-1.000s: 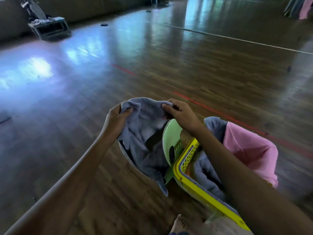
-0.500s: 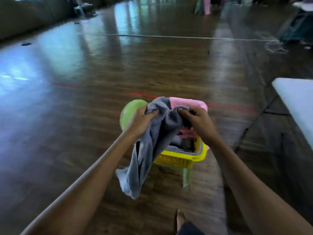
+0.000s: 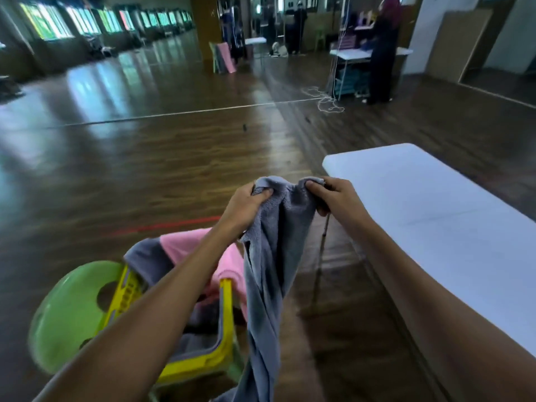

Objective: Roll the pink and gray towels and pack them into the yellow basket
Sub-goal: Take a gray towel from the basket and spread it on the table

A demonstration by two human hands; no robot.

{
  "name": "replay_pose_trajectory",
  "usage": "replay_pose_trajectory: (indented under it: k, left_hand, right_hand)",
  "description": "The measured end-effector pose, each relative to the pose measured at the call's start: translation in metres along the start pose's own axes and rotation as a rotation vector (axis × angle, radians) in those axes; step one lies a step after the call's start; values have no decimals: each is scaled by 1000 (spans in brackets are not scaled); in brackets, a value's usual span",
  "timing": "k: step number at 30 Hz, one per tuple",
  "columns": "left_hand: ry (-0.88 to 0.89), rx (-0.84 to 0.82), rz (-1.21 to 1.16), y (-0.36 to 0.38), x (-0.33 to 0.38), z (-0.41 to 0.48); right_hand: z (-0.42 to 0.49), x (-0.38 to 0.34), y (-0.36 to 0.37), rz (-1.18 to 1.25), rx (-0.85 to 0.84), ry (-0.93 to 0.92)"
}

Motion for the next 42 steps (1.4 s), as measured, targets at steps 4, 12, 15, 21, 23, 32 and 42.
replay_pose_trajectory:
  k: [4,12,15,21,23,32,42]
  left_hand:
    - [19,15,16,37,4,82]
    - [-35,30,96,85,-22,238]
    - [-24,43,101,94,-44,304]
    - [-53,19,99,107,-105,455]
    - [-38,3,94,111,-118,513]
    - [12,-80,205,167,-136,727]
    - [-7,49,355,225,-158,888]
  right_hand:
    - [82,2,-60,-24,-11,30]
    - [228,2,-117,-60,4,20]
    - [293,10,-124,-43,0,37]
    - [456,32,-141,-82,91,82]
    - [511,33,-150,-5,136,102]
    - [716,54,-243,80,290,167]
    - [887,99,-421,83,529,215]
Point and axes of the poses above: each hand's wrist, its own z-axis towards the middle knuckle, its own y-axis out of the palm, x = y × z, the point moved 6 cm from there along z, towards the middle knuckle, and after that the axes turned 10 degrees about y, right-handed, at the moved point
